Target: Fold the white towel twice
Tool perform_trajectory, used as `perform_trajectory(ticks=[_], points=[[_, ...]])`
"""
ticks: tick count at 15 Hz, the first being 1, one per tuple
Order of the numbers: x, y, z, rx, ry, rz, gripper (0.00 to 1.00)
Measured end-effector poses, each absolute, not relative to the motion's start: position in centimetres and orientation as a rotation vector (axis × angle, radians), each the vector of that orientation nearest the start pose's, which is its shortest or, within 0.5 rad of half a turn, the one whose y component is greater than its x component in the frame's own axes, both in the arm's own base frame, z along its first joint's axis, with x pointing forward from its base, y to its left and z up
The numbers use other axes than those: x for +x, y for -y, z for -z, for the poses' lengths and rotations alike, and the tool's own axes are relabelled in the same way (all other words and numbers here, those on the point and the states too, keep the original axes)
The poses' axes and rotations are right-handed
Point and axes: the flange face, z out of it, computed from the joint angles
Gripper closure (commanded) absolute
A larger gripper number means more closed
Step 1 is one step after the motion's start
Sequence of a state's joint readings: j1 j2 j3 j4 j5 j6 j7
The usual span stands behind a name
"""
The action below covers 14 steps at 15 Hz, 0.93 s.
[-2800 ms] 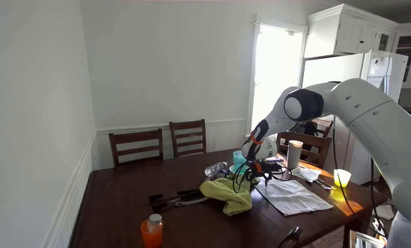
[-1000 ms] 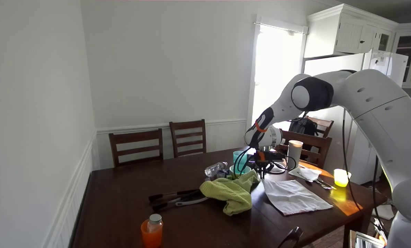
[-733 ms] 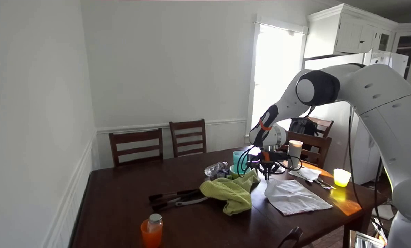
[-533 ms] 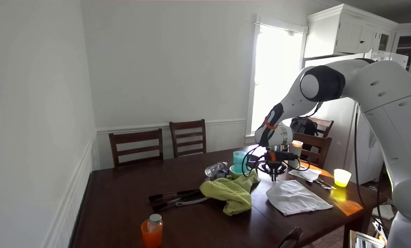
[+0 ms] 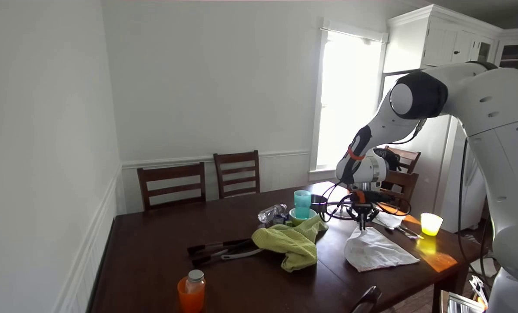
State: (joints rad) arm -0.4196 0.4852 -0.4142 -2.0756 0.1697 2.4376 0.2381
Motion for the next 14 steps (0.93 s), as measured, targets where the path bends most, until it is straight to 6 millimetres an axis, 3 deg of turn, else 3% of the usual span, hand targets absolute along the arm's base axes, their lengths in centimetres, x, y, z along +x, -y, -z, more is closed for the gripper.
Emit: perform_trajectory(ticks=[14], points=[[33.8, 44.5, -19.6, -2.873, -1.674, -0.225, 0.98]])
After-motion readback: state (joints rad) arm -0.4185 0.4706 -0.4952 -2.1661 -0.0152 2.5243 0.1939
